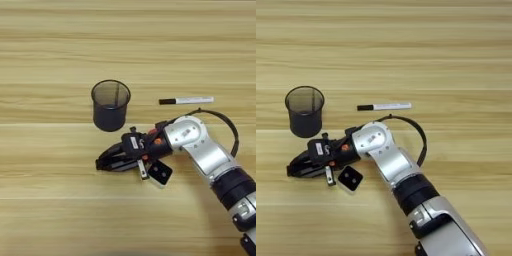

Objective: Move the objects on the table

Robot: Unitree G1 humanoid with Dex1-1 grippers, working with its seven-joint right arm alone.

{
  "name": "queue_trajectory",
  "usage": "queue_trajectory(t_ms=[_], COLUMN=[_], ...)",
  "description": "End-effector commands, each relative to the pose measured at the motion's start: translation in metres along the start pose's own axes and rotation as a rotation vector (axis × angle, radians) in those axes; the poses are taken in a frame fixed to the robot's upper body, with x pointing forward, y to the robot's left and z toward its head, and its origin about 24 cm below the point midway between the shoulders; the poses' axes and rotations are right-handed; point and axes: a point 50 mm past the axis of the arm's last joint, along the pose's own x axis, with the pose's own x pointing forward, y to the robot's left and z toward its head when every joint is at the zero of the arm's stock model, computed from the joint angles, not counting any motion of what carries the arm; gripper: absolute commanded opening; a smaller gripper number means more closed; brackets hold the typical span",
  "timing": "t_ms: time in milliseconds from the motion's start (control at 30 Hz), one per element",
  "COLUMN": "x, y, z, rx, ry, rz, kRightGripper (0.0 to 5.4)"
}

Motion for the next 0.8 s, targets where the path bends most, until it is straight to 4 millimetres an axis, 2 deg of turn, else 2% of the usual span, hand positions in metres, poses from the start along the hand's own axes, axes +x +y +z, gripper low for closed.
queue_trajectory(t_ms=[33, 233, 700, 800], x=[-0.008, -0.009, -0.023, -0.028], y=[-0.02, -0.02, -0.032, -0.034], z=[0.018, 0.022, 0.053, 0.062], rx=[-0.094, -0.091, -0.084, -0.084], ry=[-0.006, -0.043, -0.226, -0.278], rz=[-0.066, -0.071, -0.148, -0.17], kRightGripper=[1.63, 2.21, 3.51, 4.01])
